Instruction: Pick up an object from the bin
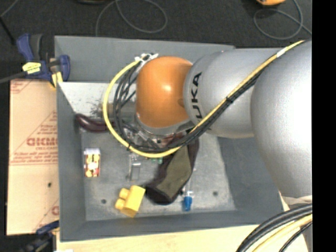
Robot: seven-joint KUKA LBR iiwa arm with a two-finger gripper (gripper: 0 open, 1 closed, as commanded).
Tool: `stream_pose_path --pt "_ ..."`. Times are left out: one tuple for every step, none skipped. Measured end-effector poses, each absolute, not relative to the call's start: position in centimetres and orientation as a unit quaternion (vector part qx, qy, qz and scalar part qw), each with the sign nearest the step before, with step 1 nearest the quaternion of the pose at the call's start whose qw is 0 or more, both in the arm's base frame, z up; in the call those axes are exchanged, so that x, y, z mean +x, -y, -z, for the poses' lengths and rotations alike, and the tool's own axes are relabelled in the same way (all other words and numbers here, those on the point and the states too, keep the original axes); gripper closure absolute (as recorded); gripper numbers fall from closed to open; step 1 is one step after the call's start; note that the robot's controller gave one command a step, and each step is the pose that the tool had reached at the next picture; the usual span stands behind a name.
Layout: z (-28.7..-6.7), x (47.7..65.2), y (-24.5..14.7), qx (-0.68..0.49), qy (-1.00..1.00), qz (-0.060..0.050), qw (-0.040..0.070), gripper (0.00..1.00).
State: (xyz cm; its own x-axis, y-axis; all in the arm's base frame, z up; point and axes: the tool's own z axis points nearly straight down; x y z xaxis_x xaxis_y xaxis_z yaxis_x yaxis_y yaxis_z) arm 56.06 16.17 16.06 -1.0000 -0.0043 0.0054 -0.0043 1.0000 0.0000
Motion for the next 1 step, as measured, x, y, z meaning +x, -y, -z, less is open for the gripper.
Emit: stream_pose_path --pt "-16.54 56.25 -16.11 0.0 1.0 0.001 -0.001 0.0"
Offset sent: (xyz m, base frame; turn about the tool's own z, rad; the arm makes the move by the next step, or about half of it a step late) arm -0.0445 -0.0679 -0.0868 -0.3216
